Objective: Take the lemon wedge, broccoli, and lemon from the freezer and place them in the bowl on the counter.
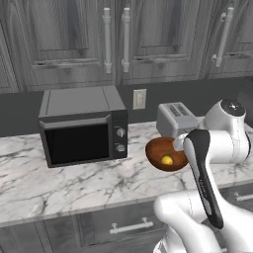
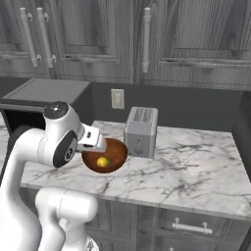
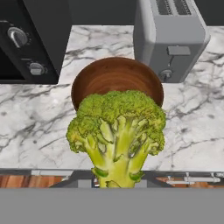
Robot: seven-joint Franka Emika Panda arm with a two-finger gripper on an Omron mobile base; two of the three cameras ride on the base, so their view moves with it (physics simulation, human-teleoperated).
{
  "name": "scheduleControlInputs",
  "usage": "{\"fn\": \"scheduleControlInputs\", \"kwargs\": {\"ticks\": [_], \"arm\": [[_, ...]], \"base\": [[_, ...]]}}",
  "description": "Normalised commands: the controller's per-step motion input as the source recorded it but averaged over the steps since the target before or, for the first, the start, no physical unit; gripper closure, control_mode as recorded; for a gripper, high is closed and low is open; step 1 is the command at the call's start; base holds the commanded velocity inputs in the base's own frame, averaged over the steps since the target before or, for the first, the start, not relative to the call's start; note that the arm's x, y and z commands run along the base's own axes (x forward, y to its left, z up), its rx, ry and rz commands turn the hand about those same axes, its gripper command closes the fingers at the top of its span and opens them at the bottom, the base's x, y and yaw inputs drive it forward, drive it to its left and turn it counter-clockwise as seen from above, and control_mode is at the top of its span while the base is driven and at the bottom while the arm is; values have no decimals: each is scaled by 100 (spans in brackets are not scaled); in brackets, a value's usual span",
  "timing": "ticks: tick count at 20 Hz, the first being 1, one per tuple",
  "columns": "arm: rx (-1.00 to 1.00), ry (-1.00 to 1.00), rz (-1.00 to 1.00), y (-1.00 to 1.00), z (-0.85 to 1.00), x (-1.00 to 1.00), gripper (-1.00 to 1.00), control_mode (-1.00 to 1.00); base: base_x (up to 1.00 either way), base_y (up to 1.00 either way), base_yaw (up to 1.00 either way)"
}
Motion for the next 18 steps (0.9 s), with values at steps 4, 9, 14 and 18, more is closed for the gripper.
{"fn": "scheduleControlInputs", "kwargs": {"ticks": [4, 9, 14, 18], "arm": [[0, 4, 3, 0, -59, 64, 100, -100], [0, 6, 3, -5, -58, 48, 100, -100], [0, 5, 4, -9, -50, 47, 100, -100], [0, 1, 4, -6, -43, 43, 100, -100]], "base": [[0, 0, 0], [0, 0, 0], [0, 0, 0], [0, 0, 0]]}}
